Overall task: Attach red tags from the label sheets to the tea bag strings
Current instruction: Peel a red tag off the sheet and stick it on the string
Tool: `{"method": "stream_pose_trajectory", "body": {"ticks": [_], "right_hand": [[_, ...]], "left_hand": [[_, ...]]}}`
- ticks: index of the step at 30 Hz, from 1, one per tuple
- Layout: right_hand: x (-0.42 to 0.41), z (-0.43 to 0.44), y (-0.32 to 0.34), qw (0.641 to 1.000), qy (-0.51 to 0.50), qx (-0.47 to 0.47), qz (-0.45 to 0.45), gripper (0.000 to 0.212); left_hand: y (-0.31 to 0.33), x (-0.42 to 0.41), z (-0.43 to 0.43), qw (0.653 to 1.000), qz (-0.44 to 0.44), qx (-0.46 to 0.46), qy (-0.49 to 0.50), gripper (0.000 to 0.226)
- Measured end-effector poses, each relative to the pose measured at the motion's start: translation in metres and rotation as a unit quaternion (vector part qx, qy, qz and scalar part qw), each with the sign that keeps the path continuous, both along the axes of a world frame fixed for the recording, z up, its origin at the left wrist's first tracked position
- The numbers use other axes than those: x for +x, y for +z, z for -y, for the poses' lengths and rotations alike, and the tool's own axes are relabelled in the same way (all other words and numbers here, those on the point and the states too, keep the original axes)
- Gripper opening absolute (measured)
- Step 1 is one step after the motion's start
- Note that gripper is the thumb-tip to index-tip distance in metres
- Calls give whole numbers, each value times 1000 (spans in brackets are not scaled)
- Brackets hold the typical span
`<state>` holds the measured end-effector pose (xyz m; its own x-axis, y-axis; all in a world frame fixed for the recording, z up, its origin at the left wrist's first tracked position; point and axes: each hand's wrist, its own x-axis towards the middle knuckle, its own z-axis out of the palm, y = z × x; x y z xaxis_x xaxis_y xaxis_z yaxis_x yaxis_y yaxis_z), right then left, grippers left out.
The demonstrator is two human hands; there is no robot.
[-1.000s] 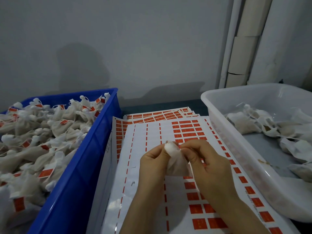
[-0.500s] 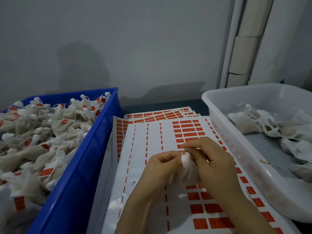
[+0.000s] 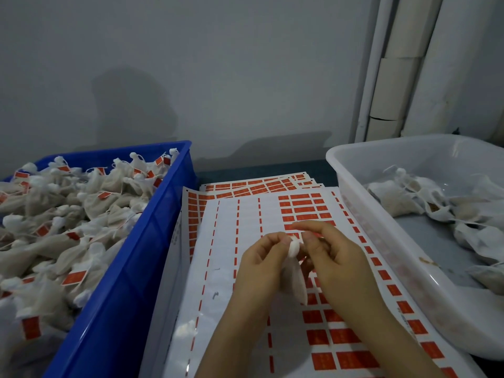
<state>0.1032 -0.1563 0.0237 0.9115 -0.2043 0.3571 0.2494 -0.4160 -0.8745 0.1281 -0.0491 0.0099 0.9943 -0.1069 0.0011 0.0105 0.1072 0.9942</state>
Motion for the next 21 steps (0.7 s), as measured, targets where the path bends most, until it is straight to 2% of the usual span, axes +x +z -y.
{"method": "stream_pose_trajectory", "body": {"ticks": [7,11,14,18,21], "right_hand": [[1,-2,-1,997,47,57,-36,26],[1,-2,-2,994,59,78,-43,26],[1,1,-1,993,51,101,-46,24],[3,5,0,987,53,131,-76,34],[5,11,0,983,76,138,-99,23]], "left_hand": [[2,2,2,997,-13,-42,64,20],[4,2,1,997,5,-50,55,16],[4,1,1,999,21,-26,33,8],[3,-2,1,998,54,15,21,7],[5,-4,0,997,69,29,4,14]]}}
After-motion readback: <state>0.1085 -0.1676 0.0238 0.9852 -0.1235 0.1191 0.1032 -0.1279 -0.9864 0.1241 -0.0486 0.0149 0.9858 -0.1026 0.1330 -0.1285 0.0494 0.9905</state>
